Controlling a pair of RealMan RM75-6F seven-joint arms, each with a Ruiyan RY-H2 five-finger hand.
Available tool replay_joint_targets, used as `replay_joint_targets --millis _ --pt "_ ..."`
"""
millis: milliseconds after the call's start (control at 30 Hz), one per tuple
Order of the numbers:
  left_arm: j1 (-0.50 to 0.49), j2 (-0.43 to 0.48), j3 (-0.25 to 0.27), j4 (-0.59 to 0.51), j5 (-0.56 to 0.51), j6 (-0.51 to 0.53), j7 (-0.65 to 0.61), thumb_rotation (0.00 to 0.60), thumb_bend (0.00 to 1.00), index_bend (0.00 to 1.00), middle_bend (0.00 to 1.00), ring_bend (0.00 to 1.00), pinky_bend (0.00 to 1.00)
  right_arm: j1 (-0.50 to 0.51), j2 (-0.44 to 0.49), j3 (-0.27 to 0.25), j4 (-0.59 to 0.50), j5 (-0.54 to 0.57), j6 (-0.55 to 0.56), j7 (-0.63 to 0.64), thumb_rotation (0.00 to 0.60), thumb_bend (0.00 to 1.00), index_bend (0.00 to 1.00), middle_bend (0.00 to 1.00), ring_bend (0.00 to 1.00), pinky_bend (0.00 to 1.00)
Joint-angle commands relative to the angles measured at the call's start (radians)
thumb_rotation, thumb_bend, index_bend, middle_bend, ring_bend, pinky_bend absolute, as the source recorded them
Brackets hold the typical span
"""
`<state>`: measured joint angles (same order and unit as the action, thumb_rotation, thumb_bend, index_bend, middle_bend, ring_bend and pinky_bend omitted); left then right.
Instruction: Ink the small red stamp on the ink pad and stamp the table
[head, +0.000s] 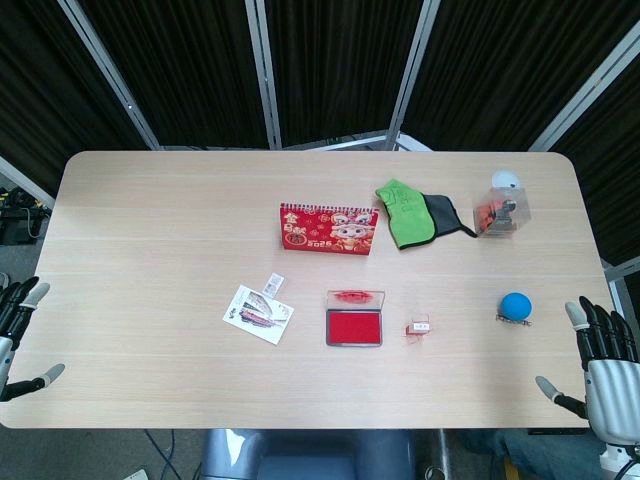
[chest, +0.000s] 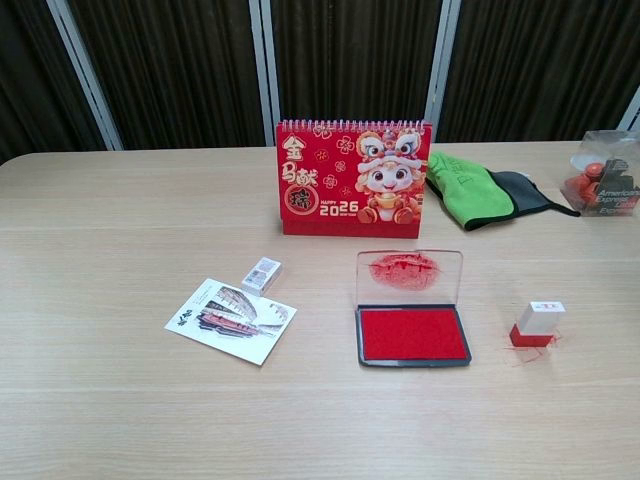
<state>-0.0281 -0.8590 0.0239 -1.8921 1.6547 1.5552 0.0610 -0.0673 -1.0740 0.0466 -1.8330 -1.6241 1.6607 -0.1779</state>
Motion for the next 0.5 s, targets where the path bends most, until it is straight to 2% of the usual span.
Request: replay_joint_targets --millis 33,200,233,300,367,433,500 --pt "-0.001 0.000 0.000 0.000 -0.003 -0.003 0.001 0.600 0.00 0.00 0.00 0.00 0.00 0.001 -0.002 0.000 0.002 -0.001 -0.002 0.001 0.600 0.00 0.00 0.00 0.00 0.00" --pt "0.002 0.001 0.000 0.003 -0.016 -0.006 0.002 0.600 0.00 0.00 0.00 0.00 0.00 0.013 -0.013 0.000 0.010 0.003 -0.024 -0.011 0.600 0.00 0.00 0.00 0.00 0.00" --pt "0.002 0.001 -0.001 0.004 -0.019 -0.005 0.002 0.600 0.00 0.00 0.00 0.00 0.00 0.017 -0.017 0.001 0.013 0.005 -0.030 -0.017 0.600 0.00 0.00 0.00 0.01 0.03" --pt "0.003 0.001 -0.003 0.005 -0.025 -0.004 0.002 0.600 0.00 0.00 0.00 0.00 0.00 0.029 -0.025 0.008 0.021 0.008 -0.043 -0.031 0.600 0.00 0.00 0.00 0.14 0.26" --pt "0.004 0.000 -0.007 0.007 -0.036 -0.003 0.002 0.600 0.00 0.00 0.00 0.00 0.00 0.051 -0.041 0.021 0.039 0.008 -0.063 -0.044 0.600 0.00 0.00 0.00 0.45 0.68" --pt "0.002 -0.002 -0.012 0.008 -0.052 -0.007 0.004 0.600 0.00 0.00 0.00 0.00 0.00 0.087 -0.061 0.039 0.071 0.004 -0.099 -0.056 0.600 0.00 0.00 0.00 0.62 0.86" --pt "-0.006 -0.007 -0.019 0.011 -0.075 -0.024 0.011 0.600 0.00 0.00 0.00 0.00 0.00 0.132 -0.092 0.064 0.116 0.008 -0.141 -0.078 0.600 0.00 0.00 0.00 0.72 0.95"
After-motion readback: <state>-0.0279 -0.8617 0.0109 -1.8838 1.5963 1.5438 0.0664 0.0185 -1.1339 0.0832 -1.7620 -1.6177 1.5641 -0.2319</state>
